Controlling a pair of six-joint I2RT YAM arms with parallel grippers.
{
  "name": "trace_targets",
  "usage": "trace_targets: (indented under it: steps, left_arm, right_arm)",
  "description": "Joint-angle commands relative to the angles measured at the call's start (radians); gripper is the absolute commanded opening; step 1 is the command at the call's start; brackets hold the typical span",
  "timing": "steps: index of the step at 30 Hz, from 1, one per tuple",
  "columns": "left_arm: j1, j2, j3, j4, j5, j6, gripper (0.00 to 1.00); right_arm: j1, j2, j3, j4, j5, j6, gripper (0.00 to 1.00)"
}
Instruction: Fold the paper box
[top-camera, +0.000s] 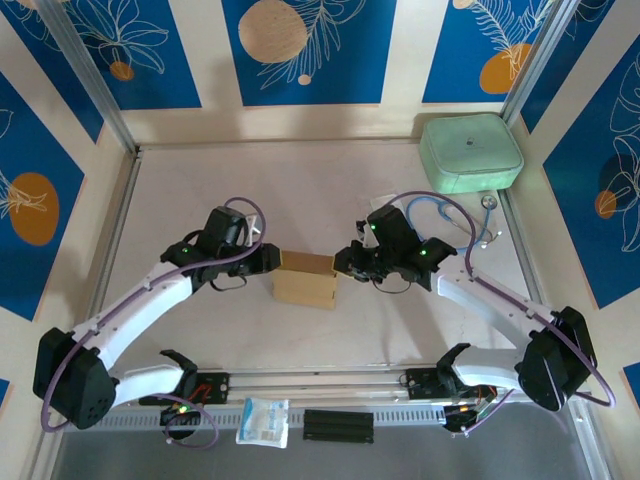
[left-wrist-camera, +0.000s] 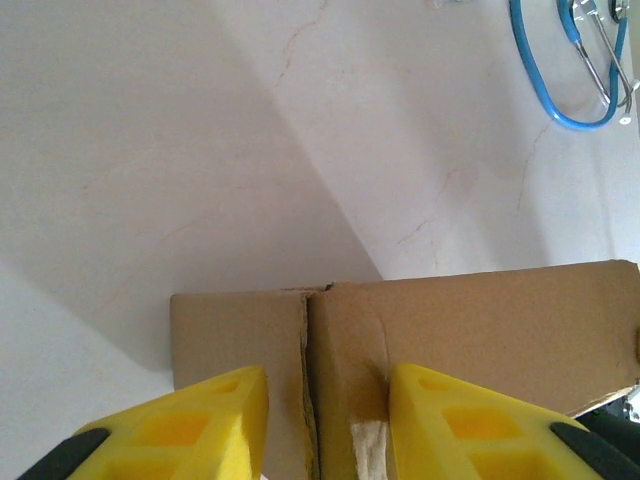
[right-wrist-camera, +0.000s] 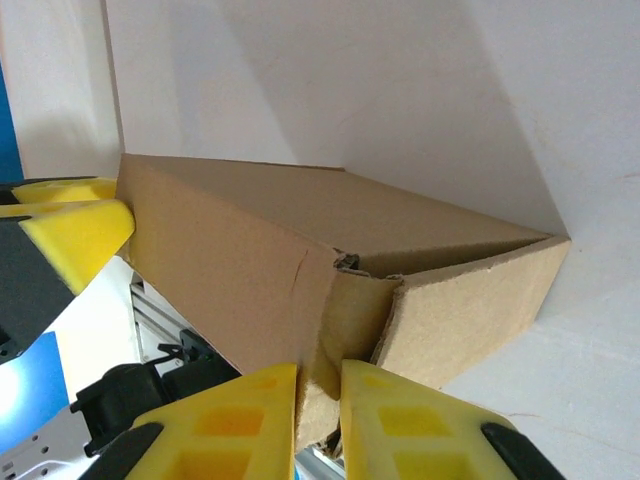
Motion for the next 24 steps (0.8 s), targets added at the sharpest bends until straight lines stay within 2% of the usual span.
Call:
trace_targets:
  steps: [1, 4, 9, 14, 15, 20, 24]
  left_arm:
    - [-0.001, 0.0, -0.051, -0.099, -0.023, -0.012, 0.36]
    - [0.0, -0.005, -0.052, -0.096, -0.021, -0.012, 0.37]
    - [-0.001, -0.006, -0.044, -0.092, -0.016, -0.013, 0.37]
    - [0.0, -0.017, -0.051, -0.093, -0.015, -0.012, 0.37]
    - [0.0, -0.018, -0.053, -0.092, -0.016, -0.011, 0.36]
    - [-0.001, -0.019, -0.06, -0.088, -0.02, -0.013, 0.37]
    - [-0.001, -0.025, -0.072, -0.08, -0.014, -0.014, 0.38]
  right_arm:
    - [0.009, 0.006, -0.048, -0.161, 0.107, 0.009, 0.21]
    - [0.007, -0.01, -0.018, -0.201, 0.152, -0.009, 0.38]
    - [0.006, 0.023, 0.032, -0.255, 0.209, -0.021, 0.33]
    - [0.014, 0.067, 0.036, -0.22, 0.171, -0.034, 0.37]
    - [0.017, 0.075, 0.029, -0.21, 0.165, -0.027, 0.36]
    - [0.012, 0.047, -0.11, -0.102, 0.141, 0.07, 0.13]
    - [-0.016, 0.012, -0.173, -0.057, 0.103, 0.104, 0.13]
